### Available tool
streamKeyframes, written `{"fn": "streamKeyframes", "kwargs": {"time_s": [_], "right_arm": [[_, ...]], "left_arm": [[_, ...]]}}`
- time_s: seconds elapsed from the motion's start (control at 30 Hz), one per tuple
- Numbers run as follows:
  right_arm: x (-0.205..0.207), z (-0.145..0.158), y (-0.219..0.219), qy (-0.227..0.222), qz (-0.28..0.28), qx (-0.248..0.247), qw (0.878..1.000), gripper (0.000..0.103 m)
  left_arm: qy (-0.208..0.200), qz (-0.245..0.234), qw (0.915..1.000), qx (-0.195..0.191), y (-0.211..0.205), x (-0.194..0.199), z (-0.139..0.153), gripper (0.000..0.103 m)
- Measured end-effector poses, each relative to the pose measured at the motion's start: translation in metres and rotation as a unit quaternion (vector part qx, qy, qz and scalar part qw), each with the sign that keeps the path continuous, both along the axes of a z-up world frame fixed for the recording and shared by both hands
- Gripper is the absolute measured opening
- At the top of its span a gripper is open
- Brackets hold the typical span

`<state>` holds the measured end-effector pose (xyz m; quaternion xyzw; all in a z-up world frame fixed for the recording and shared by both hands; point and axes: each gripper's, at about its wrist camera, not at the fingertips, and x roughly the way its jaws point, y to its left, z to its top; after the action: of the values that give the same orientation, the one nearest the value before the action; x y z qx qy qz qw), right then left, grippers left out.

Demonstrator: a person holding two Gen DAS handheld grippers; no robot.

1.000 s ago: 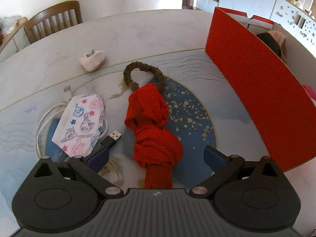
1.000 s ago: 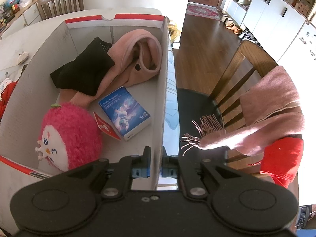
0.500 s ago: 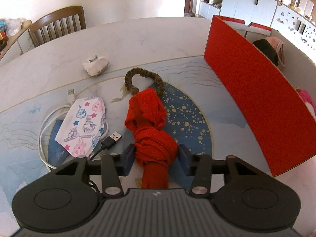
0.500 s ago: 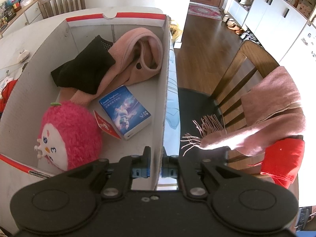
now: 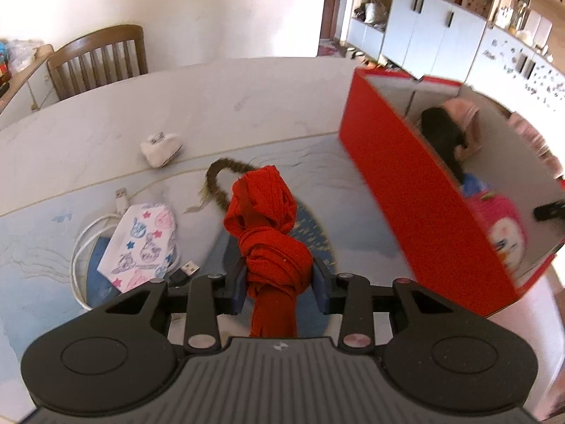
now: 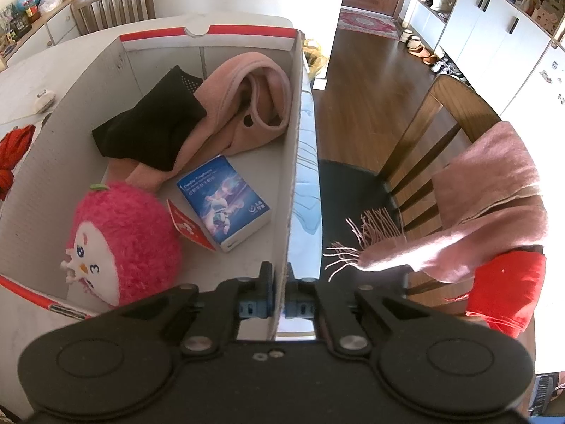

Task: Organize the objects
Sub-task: 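Carry the red cloth into the box and release it onto the black cloth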

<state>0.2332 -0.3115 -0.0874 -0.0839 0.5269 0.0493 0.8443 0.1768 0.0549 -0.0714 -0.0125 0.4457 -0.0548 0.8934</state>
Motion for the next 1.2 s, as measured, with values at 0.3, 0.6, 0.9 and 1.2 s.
{"fn": "streamKeyframes", "kwargs": {"time_s": [0.3,0.6,0.9,1.2], "right_arm": [[0.0,0.0,-0.002,-0.001,0.001,0.008,1.0,0.004],[0.0,0.001,-0.001,-0.002,0.002,0.007,1.0,0.004],[0.0,0.001,0.0,-0.003,0.002,0.007,1.0,0.004],[0.0,0.001,0.001,-0.004,0.003,0.008,1.0,0.004]], "left_arm": [[-0.037,-0.04,0.9977,-0.04,-0.024,0.002,0.049,0.035],[-0.083,-0.103,0.9905,-0.038,-0.058,0.019,0.095,0.035],[-0.087,-0.155,0.9836,-0.034,-0.102,0.042,0.112,0.036],[-0.068,-0.202,0.977,-0.005,-0.152,0.067,0.093,0.036]]}}
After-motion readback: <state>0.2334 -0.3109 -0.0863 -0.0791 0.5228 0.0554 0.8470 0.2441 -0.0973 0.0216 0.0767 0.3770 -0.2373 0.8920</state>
